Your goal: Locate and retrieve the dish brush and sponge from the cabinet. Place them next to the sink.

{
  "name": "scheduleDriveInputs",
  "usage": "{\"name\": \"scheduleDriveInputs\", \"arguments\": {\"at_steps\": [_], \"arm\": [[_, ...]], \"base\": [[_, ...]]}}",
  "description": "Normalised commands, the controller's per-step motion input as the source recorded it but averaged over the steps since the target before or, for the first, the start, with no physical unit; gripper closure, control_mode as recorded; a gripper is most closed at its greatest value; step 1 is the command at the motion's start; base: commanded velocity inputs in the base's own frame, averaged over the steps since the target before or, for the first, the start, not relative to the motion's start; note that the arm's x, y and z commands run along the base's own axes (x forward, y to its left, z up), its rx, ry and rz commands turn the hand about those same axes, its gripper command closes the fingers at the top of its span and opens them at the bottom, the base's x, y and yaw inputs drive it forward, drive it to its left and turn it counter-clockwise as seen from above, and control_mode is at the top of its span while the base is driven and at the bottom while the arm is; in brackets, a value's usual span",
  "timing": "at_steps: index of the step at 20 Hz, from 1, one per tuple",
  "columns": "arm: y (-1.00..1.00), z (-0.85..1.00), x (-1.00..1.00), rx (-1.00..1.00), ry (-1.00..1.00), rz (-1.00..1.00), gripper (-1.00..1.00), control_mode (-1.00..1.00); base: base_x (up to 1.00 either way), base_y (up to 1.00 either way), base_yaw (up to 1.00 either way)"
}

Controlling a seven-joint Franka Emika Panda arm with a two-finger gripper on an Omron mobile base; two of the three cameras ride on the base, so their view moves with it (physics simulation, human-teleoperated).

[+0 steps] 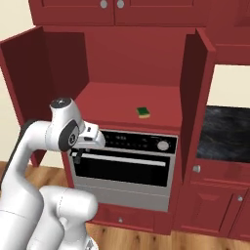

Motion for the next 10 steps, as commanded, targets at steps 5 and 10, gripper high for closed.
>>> {"name": "scheduleDriveInputs", "arguments": {"at_steps": [5, 10], "arm": [[0.0, 0.0, 0.0, 0.0, 0.0, 0.0, 1.0, 1.0], [0.0, 0.0, 0.0, 0.0, 0.0, 0.0, 1.0, 1.0]], "base": [[0.0, 0.0, 0.0], [-0.1, 0.02, -0.28]]}}
